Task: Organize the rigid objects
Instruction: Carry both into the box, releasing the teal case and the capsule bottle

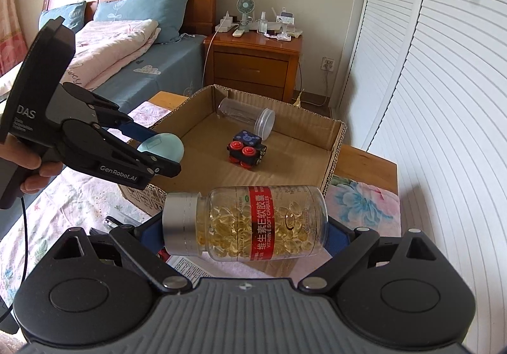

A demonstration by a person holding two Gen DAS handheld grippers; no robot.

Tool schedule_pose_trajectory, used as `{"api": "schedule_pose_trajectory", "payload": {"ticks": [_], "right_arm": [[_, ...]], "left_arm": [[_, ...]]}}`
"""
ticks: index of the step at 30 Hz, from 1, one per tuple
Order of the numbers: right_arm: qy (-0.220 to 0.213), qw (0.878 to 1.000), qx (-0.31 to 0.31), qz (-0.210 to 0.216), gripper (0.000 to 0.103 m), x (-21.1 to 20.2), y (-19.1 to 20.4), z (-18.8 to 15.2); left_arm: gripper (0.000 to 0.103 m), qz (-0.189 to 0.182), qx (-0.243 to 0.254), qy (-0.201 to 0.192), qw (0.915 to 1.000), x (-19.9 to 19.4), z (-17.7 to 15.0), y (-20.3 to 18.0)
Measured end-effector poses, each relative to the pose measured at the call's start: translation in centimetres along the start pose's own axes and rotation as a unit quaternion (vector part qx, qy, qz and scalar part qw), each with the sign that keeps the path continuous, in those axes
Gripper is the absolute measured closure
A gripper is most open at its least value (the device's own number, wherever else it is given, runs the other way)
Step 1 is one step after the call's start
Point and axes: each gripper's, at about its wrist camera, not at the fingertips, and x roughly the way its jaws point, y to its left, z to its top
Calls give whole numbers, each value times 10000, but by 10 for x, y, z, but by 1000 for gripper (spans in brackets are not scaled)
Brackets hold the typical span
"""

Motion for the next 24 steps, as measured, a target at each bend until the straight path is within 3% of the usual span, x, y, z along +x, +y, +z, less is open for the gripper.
{"api": "schedule_pose_trajectory", "payload": {"ticks": [2,5,9,13,18,24], "right_arm": [[25,10000,-1,-12,6,2,1,0],[100,9999,-20,-39,6,6,1,0],[137,9999,-29,-57,6,7,2,1],[141,9999,-58,-69,6,10,3,6],[153,9998,-80,-72,6,17,2,16],[242,9996,-88,-104,6,40,-5,37]], "left_arm": [[51,119,-42,-123,9998,0,0,2],[39,235,-133,-267,9993,-4,3,6],[8,235,-228,-515,9981,-20,2,9],[6,117,-345,-589,9976,-38,-9,8],[4,21,-469,-358,9983,-59,-30,0],[4,327,-240,-485,9980,-85,-60,-19]]}}
